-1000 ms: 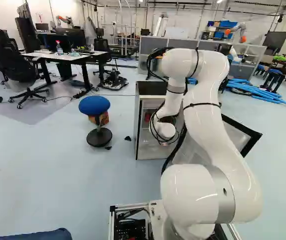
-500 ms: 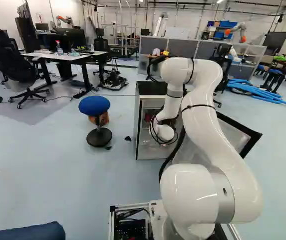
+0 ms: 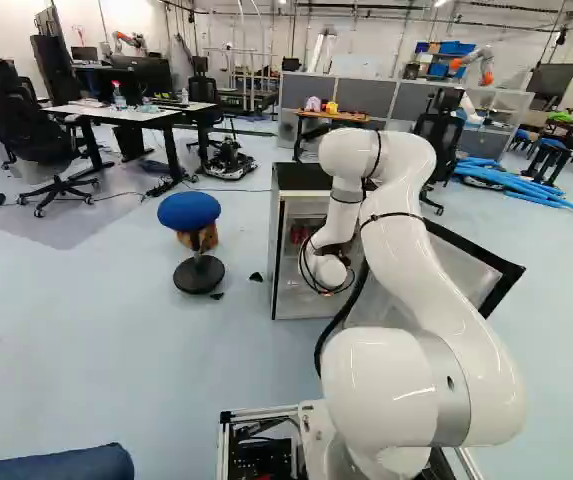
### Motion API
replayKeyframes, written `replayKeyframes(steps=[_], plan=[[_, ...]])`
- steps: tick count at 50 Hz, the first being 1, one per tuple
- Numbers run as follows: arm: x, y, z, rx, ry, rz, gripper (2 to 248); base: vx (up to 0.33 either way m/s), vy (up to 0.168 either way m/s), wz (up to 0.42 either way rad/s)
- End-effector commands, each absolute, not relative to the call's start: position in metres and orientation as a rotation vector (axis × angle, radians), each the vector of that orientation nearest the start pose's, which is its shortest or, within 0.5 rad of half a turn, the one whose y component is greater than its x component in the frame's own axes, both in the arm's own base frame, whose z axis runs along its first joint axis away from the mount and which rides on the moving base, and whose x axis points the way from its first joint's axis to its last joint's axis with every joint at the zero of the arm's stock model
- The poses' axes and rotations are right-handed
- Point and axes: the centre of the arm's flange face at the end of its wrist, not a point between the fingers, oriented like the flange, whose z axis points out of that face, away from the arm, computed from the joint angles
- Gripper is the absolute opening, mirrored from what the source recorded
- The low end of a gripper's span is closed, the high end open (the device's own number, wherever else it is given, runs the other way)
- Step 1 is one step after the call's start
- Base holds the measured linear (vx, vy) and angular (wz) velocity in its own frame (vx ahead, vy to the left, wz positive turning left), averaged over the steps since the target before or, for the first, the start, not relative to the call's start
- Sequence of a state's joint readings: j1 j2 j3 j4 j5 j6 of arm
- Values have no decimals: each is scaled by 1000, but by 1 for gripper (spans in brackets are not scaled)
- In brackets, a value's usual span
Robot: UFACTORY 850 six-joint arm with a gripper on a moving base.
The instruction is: Grab a drink from the fridge
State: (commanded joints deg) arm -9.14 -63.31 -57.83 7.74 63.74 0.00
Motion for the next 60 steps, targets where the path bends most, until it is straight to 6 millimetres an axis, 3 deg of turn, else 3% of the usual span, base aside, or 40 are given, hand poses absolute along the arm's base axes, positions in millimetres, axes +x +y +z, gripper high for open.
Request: replayKeyframes(steps=[38,60], plan=[[532,-102,15,-2785,459,-1799,247,0,0,0],[536,-102,14,-2778,458,-1809,247,0,0,0]])
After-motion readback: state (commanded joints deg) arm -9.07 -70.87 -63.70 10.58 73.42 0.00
